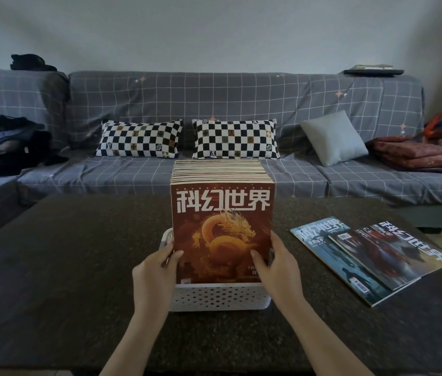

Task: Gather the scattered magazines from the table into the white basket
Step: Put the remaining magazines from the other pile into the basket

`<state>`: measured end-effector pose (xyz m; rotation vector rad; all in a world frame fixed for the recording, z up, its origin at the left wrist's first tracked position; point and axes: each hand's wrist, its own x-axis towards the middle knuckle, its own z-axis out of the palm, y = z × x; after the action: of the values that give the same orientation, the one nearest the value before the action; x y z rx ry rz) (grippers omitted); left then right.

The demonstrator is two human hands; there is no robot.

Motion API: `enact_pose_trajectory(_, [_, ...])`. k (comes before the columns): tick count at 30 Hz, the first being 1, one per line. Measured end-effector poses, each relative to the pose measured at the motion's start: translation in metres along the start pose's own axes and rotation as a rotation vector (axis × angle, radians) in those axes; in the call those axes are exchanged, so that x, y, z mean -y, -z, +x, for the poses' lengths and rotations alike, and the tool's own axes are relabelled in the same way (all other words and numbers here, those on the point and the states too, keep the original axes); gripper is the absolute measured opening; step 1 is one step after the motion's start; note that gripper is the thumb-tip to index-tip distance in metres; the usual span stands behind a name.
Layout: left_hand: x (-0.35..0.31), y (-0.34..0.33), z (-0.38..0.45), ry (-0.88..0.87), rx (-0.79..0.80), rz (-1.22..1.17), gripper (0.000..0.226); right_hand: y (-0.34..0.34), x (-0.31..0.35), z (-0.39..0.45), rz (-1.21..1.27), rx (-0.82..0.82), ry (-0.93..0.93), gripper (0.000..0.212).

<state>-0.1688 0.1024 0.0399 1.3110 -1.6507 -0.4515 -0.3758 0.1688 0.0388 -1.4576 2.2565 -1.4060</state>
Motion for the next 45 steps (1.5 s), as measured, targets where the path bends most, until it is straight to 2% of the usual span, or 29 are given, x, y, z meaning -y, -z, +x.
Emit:
enact_pose_trajectory(8, [-0.005,-0.009,-0.003,0.065,-0.021,0.007,0.037,-0.002,0.004,-0.001,-0.01,0.003,-0.01,0.058])
enact_pose_trajectory(13, [-0.007,-0.008,-0.006,0.106,0.005,-0.092,0.04,0.0,0.003,-0.001,0.025,0.034,-0.006,0.059])
enact_pose_trajectory(16, [-0.012,-0.008,-0.012,0.162,-0.074,-0.255,0.044,0.002,0.001,-0.005,0.078,0.037,-0.012,0.063])
enact_pose_trajectory(18, [-0.017,-0.01,-0.018,0.172,-0.164,-0.249,0.044,0.005,-0.001,-0.007,0.124,0.02,-0.028,0.063])
enact_pose_trajectory(20, [-0.025,-0.012,-0.027,0.105,-0.199,-0.213,0.032,0.01,-0.006,-0.008,0.154,0.001,-0.042,0.061])
enact_pose_trajectory(24, [-0.047,-0.027,-0.044,-0.021,-0.056,-0.319,0.019,0.024,-0.021,-0.012,0.154,-0.055,-0.056,0.054])
enact_pose_trajectory(34, [-0.115,-0.108,-0.075,-0.159,0.264,-0.398,0.025,0.079,-0.073,-0.013,0.08,-0.161,-0.132,0.037])
enact_pose_trajectory(45, [-0.17,-0.251,-0.084,-0.101,0.611,-0.353,0.021,0.142,-0.173,0.01,-0.039,-0.295,-0.344,0.028])
